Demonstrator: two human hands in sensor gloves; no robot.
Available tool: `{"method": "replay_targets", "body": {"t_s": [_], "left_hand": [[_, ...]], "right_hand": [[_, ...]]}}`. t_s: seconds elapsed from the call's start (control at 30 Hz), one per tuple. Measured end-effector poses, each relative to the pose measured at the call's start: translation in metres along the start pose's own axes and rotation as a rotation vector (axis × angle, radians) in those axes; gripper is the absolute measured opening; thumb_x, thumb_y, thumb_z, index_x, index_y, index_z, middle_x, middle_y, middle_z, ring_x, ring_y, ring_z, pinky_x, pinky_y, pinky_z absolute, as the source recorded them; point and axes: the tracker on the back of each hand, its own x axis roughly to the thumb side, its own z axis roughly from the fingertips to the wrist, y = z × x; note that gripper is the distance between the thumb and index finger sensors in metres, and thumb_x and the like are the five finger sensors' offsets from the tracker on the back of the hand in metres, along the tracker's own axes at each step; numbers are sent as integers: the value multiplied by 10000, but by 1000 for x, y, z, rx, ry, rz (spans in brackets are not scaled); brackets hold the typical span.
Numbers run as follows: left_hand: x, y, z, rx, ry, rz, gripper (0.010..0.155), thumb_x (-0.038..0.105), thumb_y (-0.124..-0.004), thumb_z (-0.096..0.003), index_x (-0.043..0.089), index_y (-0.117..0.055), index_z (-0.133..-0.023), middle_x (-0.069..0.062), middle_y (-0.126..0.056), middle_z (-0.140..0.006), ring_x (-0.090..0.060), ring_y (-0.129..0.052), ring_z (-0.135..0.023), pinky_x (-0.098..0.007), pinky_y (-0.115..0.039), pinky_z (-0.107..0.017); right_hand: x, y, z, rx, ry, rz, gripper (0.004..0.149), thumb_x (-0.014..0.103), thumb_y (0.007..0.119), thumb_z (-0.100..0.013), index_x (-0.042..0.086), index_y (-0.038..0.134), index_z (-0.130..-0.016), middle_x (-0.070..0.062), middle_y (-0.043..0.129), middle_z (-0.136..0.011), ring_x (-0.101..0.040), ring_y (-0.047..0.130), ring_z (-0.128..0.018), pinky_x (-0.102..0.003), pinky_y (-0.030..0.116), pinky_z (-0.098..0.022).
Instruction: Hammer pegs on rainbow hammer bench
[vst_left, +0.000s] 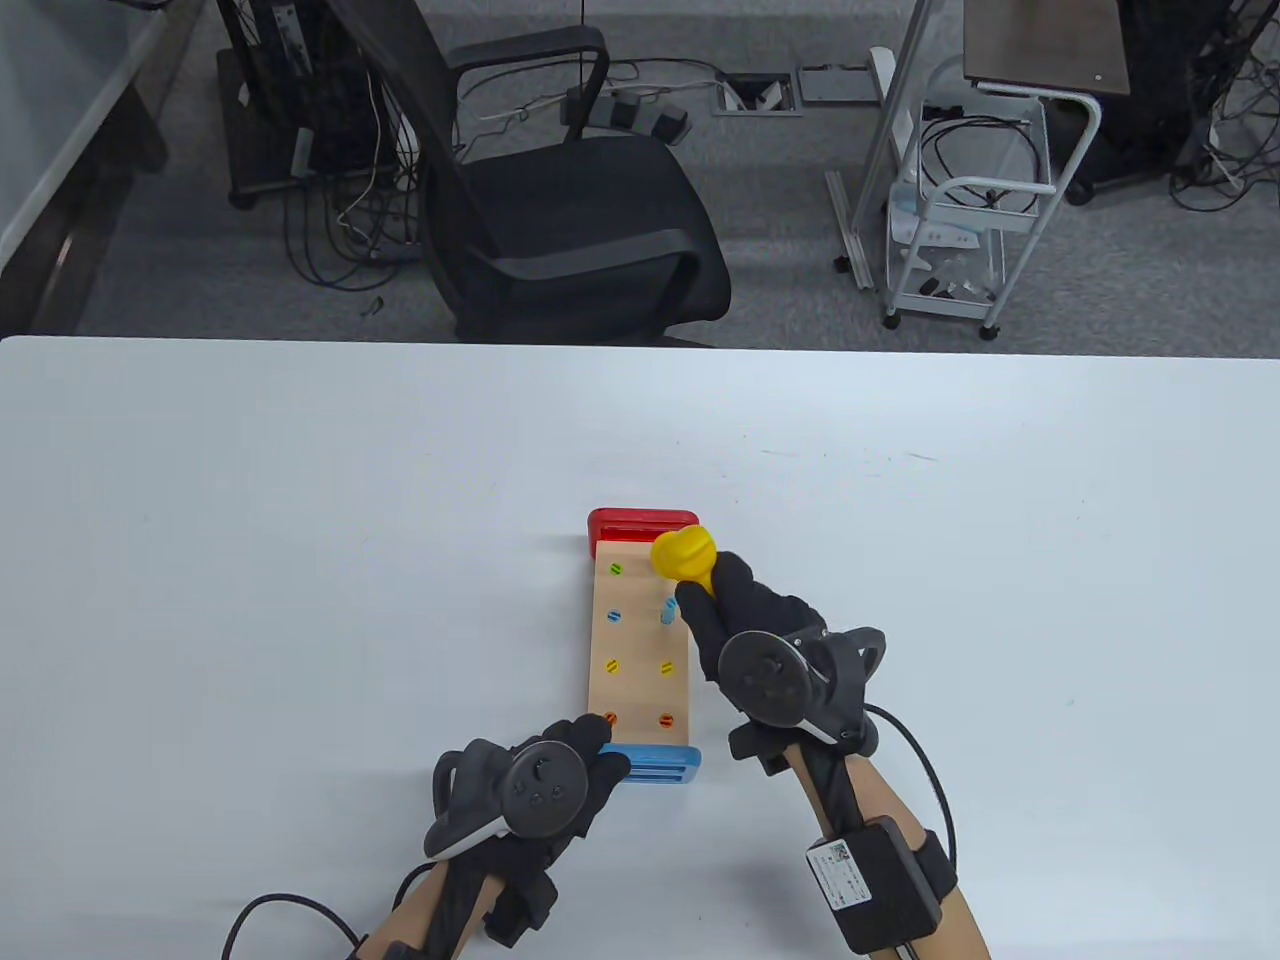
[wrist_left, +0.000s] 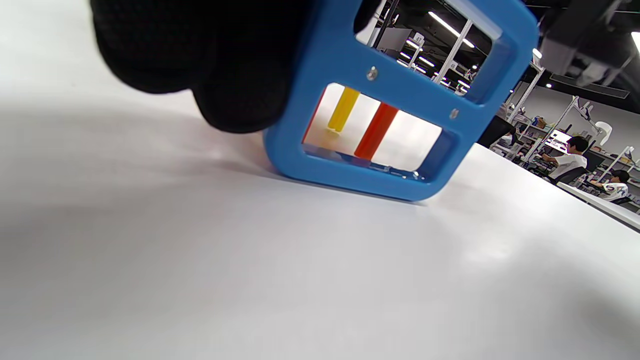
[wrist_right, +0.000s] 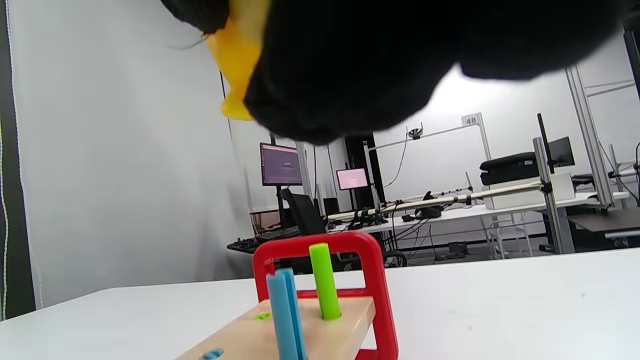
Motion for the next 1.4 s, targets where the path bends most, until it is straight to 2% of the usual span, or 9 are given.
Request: {"method": "replay_targets", "body": {"t_s": [0.1, 0.17, 0.23, 0.37, 0.47, 0.53, 0.77, 0.97, 1.4], "left_hand": [[0, 0, 0, -1, 4, -5, 677, 545, -403, -552, 115, -561, -1050, -318, -829, -965, -380, -1004, -674, -492, -869, -482], [0, 0, 0, 1, 2, -7, 676, 546, -403, -550, 118, -563, -1049, -315, -832, -963, -378, -1006, -672, -492, -870, -481], [0, 0, 0, 2, 1, -5, 678, 545, -404, -550, 115, -564, -1049, -317, -832, -963, -380, -1006, -670, -493, -870, -479], [0, 0, 0, 0, 1, -4, 678, 547, -403, -550, 117, -562, -1050, -315, -831, -964, -380, -1005, -672, -493, -869, -481], [0, 0, 0, -1, 1, -2, 678, 547, -403, -550, 116, -563, -1048, -317, -830, -963, -379, -1003, -675, -493, -868, -482], [0, 0, 0, -1, 2, -5, 677, 545, -403, -551, 116, -563, -1049, -316, -829, -964, -378, -1003, -675, -492, -869, -482], [0, 0, 0, 0, 1, -5, 678, 546, -403, -550, 115, -564, -1048, -316, -831, -964, -379, -1005, -672, -493, -869, -480], [0, 0, 0, 0, 1, -6, 677, 546, -403, -550, 117, -564, -1049, -315, -830, -965, -379, -1005, -673, -492, -869, -482], [0, 0, 0, 0, 1, -6, 678, 545, -403, -550, 113, -564, -1048, -316, -830, -964, -380, -1005, -672, -493, -869, -481]], "right_hand": [[-6, 40, 4, 400, 95, 205, 622, 478, 421, -630, -11, 613, -965, -15, 956, -586, -162, 981, -279, -361, 891, -265], [-2, 34, -2, 124, -22, 94, 617, 412, 559, -620, -105, 782, -872, -118, 1024, -436, -247, 971, -137, -431, 864, -141], [1, 22, -2, 257, 18, 129, 620, 444, 483, -641, -52, 694, -947, -79, 983, -525, -220, 964, -231, -407, 861, -225], [0, -4, 2, -3, -4, 39, 622, 437, 495, -637, -66, 701, -939, -88, 987, -514, -228, 966, -218, -415, 860, -213], [-6, 19, 5, 68, -7, 20, 620, 429, 508, -635, -73, 705, -941, -107, 991, -513, -246, 967, -220, -433, 857, -213], [-11, 51, 6, 387, 50, 178, 621, 473, 420, -627, -16, 624, -949, -21, 963, -573, -164, 980, -261, -362, 892, -249], [1, 8, -2, 75, -8, 141, 623, 435, 500, -630, -68, 730, -916, -93, 998, -492, -229, 966, -194, -416, 861, -194], [-6, 51, 0, 382, 27, 211, 625, 429, 512, -624, -81, 730, -914, -116, 1006, -493, -251, 967, -180, -431, 856, -179], [1, 35, -2, 213, -6, 184, 620, 431, 505, -634, -71, 725, -923, -106, 998, -492, -237, 955, -183, -421, 852, -187]]}}
